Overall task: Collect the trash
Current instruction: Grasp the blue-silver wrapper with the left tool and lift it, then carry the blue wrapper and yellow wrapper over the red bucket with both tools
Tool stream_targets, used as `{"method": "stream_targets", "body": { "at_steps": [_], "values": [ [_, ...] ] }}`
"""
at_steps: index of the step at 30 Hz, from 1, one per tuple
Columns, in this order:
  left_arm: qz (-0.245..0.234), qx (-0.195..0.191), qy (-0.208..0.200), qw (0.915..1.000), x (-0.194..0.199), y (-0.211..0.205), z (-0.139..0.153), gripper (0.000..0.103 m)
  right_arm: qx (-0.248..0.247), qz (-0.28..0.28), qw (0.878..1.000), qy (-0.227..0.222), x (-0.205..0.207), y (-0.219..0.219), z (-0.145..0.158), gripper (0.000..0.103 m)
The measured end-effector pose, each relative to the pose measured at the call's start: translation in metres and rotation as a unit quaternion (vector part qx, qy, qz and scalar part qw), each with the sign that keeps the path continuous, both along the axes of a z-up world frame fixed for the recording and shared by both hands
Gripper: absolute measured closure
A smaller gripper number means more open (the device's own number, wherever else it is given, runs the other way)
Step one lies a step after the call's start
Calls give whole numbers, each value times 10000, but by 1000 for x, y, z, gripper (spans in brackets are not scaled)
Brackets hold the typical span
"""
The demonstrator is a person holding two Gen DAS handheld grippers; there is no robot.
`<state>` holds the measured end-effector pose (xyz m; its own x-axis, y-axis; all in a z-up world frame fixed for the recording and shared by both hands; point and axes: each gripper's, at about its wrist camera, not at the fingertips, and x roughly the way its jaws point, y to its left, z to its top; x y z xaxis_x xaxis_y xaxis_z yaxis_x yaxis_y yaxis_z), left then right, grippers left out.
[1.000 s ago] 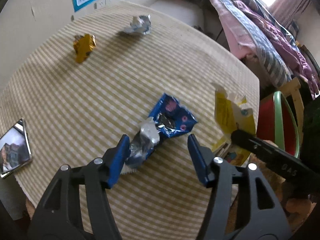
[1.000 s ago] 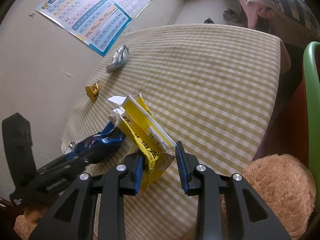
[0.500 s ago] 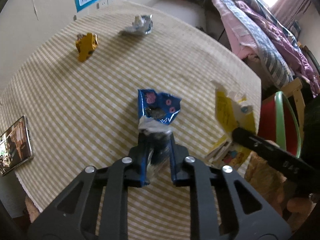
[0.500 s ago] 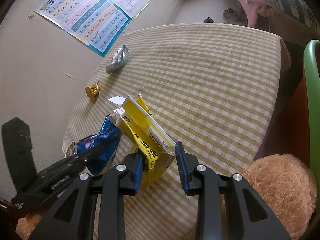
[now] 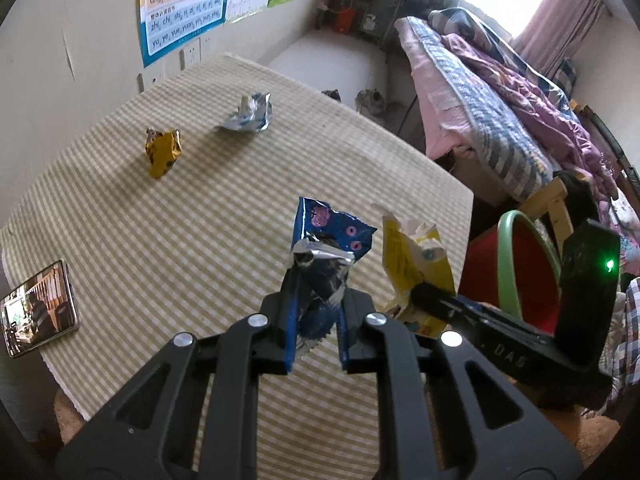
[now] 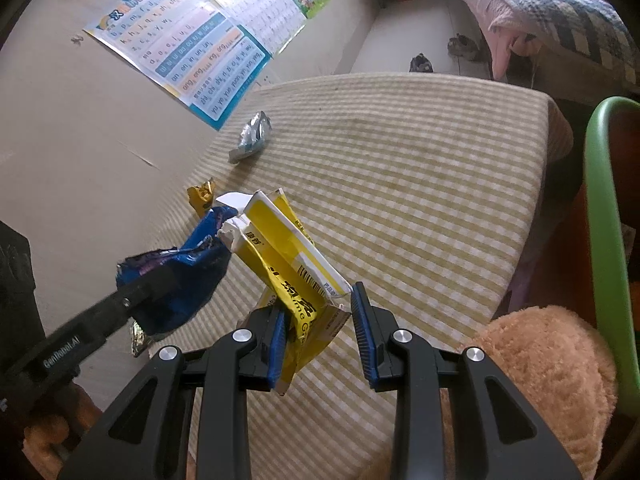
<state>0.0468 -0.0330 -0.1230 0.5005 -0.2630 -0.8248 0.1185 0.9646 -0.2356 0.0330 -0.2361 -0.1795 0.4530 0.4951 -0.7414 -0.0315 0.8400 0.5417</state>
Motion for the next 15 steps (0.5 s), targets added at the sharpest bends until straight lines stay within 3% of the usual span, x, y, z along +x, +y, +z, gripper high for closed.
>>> {"method": "stream_targets", "body": {
  "at_steps": [15],
  "values": [
    [-202,-53,-351,9992,-7,-22,32,88,68,-468,9986,-240,-14,-31,30,73]
  ]
}}
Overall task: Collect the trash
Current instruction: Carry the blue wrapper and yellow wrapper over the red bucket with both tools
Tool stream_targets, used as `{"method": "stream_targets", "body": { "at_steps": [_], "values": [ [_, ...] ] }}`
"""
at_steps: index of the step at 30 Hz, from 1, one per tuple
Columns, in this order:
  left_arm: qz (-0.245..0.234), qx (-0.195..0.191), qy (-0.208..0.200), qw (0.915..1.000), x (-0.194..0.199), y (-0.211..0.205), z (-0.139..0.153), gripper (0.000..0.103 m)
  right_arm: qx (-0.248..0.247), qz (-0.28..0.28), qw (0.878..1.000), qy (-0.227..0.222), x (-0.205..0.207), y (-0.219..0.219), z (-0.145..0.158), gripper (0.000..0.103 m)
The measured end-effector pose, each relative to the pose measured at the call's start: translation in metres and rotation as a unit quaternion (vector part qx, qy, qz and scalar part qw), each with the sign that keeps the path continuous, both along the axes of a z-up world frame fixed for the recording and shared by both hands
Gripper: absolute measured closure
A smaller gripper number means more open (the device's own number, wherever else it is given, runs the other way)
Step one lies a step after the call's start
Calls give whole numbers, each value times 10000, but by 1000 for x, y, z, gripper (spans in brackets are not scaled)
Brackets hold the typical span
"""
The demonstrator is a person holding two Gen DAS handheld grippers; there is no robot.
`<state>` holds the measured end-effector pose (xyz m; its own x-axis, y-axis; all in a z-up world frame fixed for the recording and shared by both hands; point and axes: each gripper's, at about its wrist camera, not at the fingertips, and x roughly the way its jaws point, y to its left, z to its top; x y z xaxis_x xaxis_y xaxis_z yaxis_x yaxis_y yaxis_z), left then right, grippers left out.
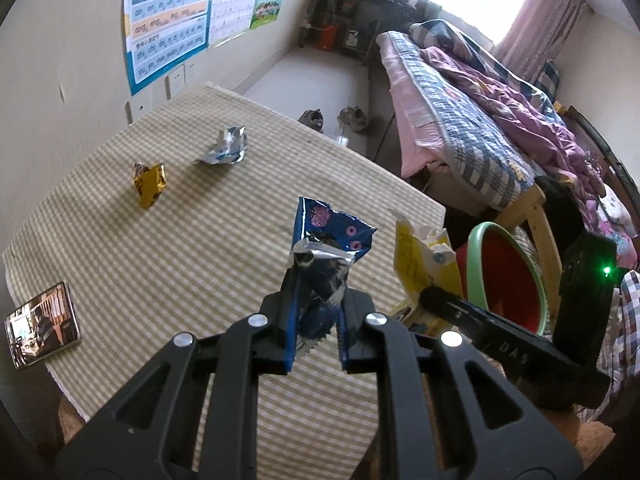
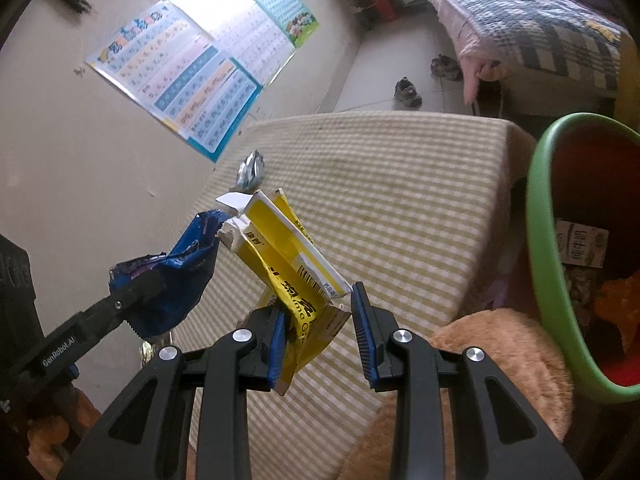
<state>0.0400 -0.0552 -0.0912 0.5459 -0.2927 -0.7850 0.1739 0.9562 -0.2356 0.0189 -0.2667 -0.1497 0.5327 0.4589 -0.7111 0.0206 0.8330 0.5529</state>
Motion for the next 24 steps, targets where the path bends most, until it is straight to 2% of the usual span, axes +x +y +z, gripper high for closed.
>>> {"method": "stream_targets", "body": {
  "at_steps": [15,24],
  "values": [
    [-235,-111,14,9997,-1,-19,4,88,82,-397,9992,-65,-16,-28,11,73],
    [-782,-206,-114,9967,-2,-61,16,88,-35,-923,9956,-129,-23,-68,13,73]
  ]
}}
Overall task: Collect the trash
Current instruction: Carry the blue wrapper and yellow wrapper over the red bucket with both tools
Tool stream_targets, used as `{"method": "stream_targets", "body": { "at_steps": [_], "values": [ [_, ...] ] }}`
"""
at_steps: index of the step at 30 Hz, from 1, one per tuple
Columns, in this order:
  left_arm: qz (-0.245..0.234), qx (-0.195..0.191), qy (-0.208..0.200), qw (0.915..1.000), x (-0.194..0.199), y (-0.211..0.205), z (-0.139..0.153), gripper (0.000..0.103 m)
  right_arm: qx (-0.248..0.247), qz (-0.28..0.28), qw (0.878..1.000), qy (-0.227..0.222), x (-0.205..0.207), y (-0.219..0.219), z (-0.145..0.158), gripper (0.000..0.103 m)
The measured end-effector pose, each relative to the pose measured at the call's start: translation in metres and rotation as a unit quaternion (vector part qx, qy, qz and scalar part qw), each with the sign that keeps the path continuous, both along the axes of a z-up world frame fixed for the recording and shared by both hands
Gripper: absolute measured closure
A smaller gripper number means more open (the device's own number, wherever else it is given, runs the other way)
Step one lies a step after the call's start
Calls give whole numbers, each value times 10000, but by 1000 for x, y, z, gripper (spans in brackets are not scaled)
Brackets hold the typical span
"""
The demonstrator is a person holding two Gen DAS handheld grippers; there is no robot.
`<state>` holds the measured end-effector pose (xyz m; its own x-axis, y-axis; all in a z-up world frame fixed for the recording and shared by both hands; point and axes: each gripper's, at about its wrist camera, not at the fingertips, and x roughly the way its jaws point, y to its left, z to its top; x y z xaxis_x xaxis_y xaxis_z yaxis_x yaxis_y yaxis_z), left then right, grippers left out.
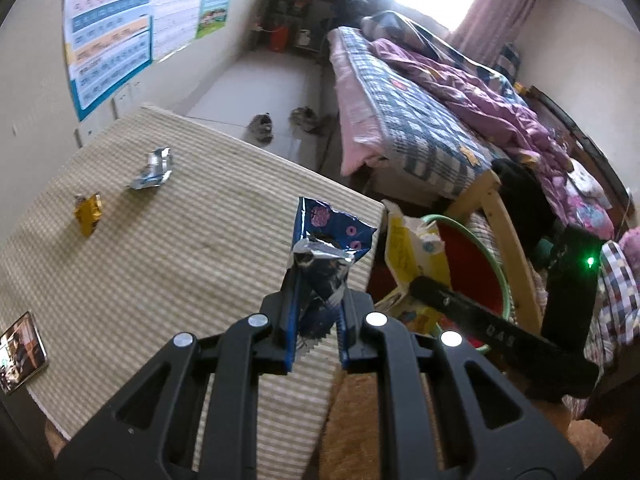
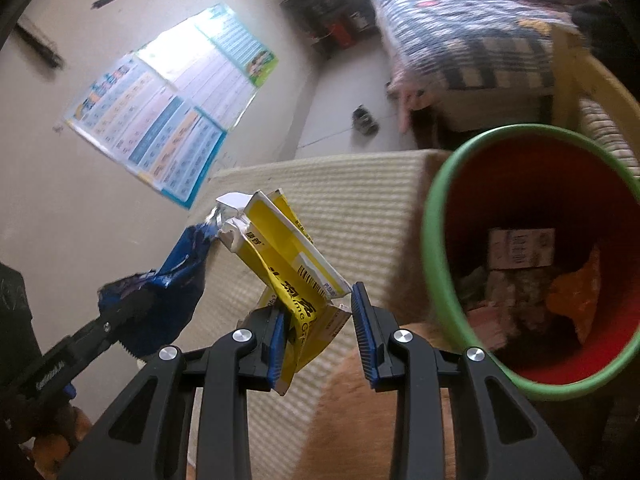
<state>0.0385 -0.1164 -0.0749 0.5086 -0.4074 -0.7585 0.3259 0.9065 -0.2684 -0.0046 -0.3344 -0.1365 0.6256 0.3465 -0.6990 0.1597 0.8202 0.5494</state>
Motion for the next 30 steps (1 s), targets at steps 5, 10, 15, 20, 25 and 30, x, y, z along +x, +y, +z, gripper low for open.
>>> {"method": "stream_targets", "body": {
  "at_steps": [5,10,15,20,25,30],
  "values": [
    [-162,54,25,9999,-2,-15,-2,88,-63,-409,9991,50,-12,-32,-5,73],
    [-264,51,18,9996,-1,-28,-1,88,-77,-727,9972,129,-21,-58,-11,73],
    [-452,23,26,9990,0,-46,-1,88,-60,-962,9952,156,-29,-78,-13,73],
    [-796,-35,-23,9968,-1,-73,0,88,-46,-1197,9927,152,-36,-97,-14,73],
    [-1102,-266,174,9934,0,-101,-4,88,-39,-1475,9890,121,-46,-116,-10,73],
    [-1320,-221,264,9907,-4,-121,-10,88,-53,-1716,9850,151,-58,-136,-11,72]
  ]
}}
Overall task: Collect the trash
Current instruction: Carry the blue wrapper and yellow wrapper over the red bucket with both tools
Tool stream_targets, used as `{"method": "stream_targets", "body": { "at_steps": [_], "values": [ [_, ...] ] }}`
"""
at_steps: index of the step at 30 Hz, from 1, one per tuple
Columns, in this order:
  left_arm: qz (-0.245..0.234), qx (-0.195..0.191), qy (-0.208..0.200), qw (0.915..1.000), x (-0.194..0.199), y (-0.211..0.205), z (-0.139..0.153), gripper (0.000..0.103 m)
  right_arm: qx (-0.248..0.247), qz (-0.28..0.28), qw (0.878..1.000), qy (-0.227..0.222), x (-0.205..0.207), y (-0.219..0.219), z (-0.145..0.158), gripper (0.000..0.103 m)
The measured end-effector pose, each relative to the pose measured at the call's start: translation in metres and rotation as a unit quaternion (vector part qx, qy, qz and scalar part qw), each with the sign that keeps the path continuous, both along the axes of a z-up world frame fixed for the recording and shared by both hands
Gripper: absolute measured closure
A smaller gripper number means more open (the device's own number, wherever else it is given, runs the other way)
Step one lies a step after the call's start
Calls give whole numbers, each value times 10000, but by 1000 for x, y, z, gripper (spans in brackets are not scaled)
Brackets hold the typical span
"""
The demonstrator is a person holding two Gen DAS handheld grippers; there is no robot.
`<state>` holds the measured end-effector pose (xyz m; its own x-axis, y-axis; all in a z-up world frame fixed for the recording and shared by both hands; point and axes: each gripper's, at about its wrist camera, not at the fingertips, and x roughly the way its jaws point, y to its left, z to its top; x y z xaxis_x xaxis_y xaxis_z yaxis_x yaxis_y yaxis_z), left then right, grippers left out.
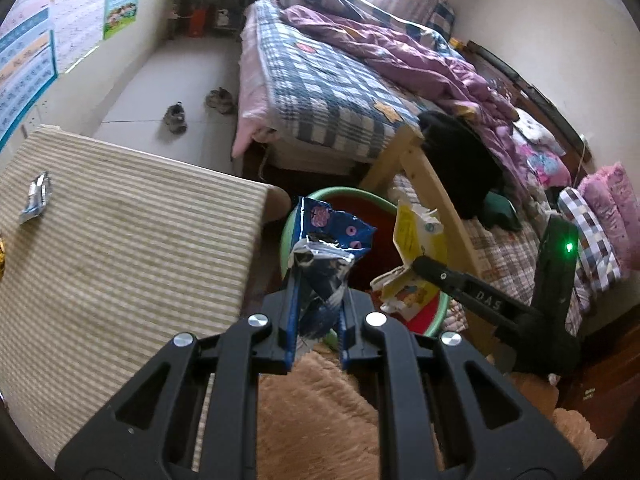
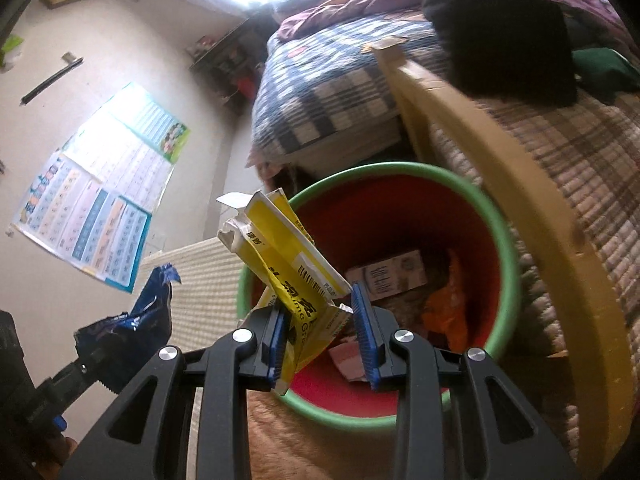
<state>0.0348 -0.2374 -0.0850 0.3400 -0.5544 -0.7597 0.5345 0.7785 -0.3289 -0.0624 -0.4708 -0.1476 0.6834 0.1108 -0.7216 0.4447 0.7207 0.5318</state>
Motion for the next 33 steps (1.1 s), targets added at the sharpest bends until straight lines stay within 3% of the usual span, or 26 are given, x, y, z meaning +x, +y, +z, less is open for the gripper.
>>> {"method": "stream_targets", "body": {
  "at_steps": [13,25,33],
  "values": [
    [-359,263,131,9989,-6,-33,-17,88,31,-230,9997,52,-12,-18,-5,72],
    [-749,213,44,9970,-9,-76,-10,88,-149,-460,9988,108,-20,-29,2,72],
    [-735,534,92,9958,-5,-90,-25,88,-197,-463,9986,184,-20,-30,1,72]
  ]
}}
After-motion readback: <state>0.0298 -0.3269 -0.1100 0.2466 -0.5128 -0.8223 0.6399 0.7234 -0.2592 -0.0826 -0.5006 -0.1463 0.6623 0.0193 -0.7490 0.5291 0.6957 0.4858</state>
